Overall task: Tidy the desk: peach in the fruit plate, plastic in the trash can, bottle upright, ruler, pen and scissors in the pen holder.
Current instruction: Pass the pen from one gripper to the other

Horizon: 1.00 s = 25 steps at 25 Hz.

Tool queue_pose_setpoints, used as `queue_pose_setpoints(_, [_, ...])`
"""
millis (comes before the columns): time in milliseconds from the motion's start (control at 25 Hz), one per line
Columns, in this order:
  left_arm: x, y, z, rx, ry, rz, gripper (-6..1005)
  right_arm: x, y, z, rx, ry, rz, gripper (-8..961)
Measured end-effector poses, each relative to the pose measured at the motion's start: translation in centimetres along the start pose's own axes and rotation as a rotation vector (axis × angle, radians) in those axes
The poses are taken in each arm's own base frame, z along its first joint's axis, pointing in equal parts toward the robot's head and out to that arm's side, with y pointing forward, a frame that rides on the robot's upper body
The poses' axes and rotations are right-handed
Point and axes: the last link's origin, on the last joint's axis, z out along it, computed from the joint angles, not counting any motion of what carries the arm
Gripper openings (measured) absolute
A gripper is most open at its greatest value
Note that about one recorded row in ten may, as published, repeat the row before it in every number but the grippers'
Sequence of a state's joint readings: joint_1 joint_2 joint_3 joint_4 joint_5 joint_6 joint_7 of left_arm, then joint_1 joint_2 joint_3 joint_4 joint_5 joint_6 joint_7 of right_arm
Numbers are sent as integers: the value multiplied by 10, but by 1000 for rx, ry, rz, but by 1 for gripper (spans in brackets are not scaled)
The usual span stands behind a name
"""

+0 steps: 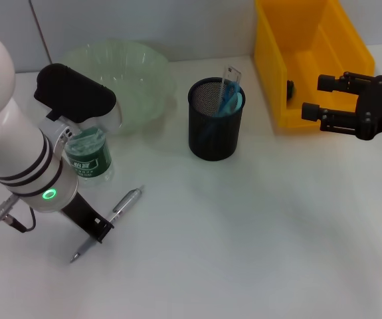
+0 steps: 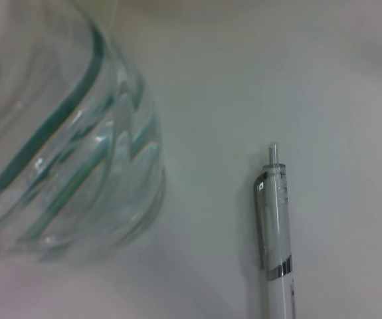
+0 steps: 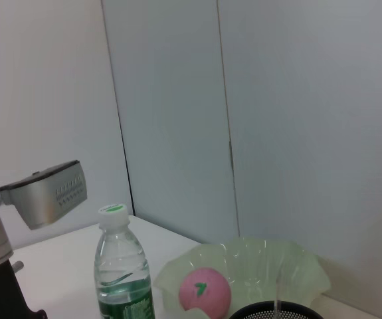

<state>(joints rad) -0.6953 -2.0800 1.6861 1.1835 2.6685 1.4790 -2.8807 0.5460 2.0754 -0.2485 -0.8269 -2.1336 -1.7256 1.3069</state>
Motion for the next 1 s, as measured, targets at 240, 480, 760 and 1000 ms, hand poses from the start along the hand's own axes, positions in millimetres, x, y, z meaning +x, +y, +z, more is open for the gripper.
queue_pose_setpoints(240, [4, 2, -7, 2, 38, 10, 120, 0, -2, 2, 19, -21, 18, 726])
queue_pose_setpoints(480, [12, 10, -26, 10, 110, 48, 120, -3, -5, -2, 79, -161, 82, 725])
queue_pose_setpoints(760, [17, 17, -43, 24, 189, 82, 120, 12, 3, -16, 122, -393, 279, 725])
queue_pose_setpoints(1000, [26, 30, -58, 45, 298, 140, 119, 29, 25, -14, 52, -437, 405, 725])
